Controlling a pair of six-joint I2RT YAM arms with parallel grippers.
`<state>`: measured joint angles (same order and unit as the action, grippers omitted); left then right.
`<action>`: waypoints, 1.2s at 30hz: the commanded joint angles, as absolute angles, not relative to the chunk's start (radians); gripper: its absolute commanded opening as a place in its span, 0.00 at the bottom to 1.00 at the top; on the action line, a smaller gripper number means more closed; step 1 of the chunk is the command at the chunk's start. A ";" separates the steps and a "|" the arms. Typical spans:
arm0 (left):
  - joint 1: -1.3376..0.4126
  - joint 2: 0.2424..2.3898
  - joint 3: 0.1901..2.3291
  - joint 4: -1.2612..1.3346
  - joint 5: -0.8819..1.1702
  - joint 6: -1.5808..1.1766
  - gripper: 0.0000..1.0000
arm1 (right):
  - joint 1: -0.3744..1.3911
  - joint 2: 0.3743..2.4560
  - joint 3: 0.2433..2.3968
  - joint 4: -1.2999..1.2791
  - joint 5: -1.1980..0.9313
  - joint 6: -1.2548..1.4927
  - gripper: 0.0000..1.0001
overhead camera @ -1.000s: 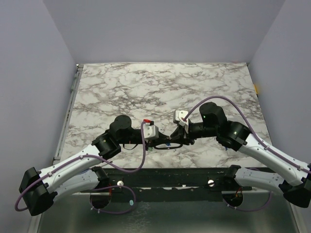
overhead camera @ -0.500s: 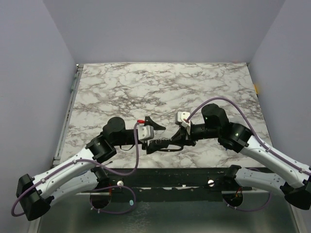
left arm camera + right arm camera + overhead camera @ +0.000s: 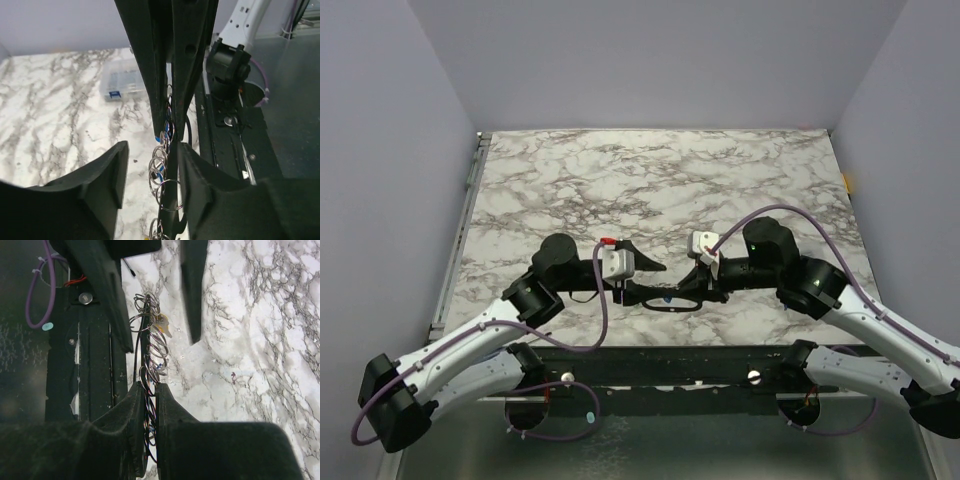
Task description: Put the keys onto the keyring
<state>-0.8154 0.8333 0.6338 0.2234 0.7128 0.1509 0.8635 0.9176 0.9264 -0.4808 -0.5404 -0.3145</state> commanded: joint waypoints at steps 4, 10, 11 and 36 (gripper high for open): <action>-0.813 0.893 0.661 0.338 0.840 0.062 0.40 | 0.862 0.891 0.926 -0.486 -0.537 -0.309 0.01; -0.813 0.937 0.662 0.383 0.869 0.021 0.31 | 0.862 0.881 0.920 -0.482 -0.549 -0.305 0.01; -0.813 0.945 0.663 0.389 0.874 0.017 0.30 | 0.862 0.881 0.920 -0.481 -0.549 -0.305 0.01; -0.810 0.964 0.683 0.262 0.457 -0.010 0.00 | 0.862 0.799 0.884 -0.440 -0.450 -0.326 0.01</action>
